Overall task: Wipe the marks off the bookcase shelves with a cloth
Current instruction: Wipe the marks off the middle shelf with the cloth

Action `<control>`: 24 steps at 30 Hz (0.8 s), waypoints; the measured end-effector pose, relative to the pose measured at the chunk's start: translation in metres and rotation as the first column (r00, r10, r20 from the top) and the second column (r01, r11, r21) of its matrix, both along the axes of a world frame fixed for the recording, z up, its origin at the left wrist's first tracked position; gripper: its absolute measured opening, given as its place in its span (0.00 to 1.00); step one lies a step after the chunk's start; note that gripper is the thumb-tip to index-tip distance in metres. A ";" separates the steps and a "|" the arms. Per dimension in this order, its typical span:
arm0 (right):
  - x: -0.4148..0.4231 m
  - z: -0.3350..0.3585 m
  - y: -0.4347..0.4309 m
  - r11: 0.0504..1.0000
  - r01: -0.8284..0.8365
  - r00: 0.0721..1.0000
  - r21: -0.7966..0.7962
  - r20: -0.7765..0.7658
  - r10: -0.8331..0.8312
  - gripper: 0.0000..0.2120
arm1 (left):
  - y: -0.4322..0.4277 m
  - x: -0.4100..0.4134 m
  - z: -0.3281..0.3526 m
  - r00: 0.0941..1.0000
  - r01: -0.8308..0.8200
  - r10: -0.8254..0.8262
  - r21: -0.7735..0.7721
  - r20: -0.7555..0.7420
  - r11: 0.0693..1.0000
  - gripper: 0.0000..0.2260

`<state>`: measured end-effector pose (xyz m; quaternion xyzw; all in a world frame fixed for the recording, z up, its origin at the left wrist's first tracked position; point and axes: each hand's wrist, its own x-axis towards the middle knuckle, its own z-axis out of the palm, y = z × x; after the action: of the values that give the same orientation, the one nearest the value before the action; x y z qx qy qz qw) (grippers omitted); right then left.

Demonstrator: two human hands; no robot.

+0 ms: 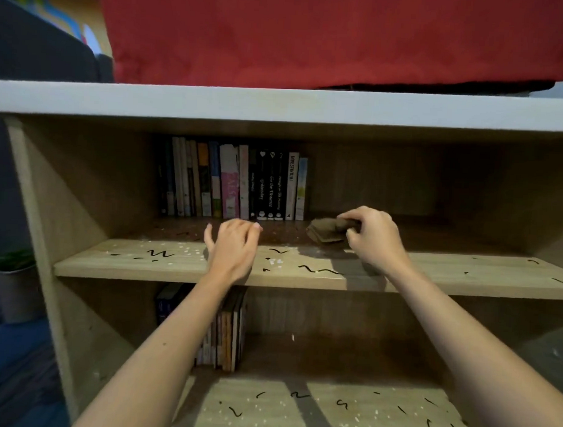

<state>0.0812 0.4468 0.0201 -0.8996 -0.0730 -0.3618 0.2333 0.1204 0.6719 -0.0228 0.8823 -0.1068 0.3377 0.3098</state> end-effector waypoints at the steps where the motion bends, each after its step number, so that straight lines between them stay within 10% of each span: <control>1: 0.018 0.001 0.002 1.000 0.009 0.997 0.005 -0.081 -0.008 0.14 | 0.000 0.002 -0.002 1.000 -0.007 0.007 -0.010 -0.015 1.000 0.19; 5: 0.071 -0.011 0.023 0.993 -0.018 0.917 -0.118 -0.398 -0.030 0.15 | 0.000 0.006 -0.004 0.999 -0.005 0.006 -0.039 0.031 0.999 0.19; 12: 0.012 -0.008 0.030 0.842 -0.527 0.791 -0.114 -0.428 0.437 0.18 | 0.003 0.003 -0.006 0.990 0.070 -0.058 -0.097 0.127 0.993 0.25; 24: -0.020 -0.014 0.030 0.884 -0.458 0.840 -0.089 -0.370 0.397 0.18 | 0.002 0.004 -0.008 0.994 0.036 -0.046 0.109 0.098 0.993 0.25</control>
<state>0.0617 0.4771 0.0061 -0.9260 -0.2622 -0.1309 0.2378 0.1242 0.6742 -0.0310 0.8772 -0.1585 0.3691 0.2630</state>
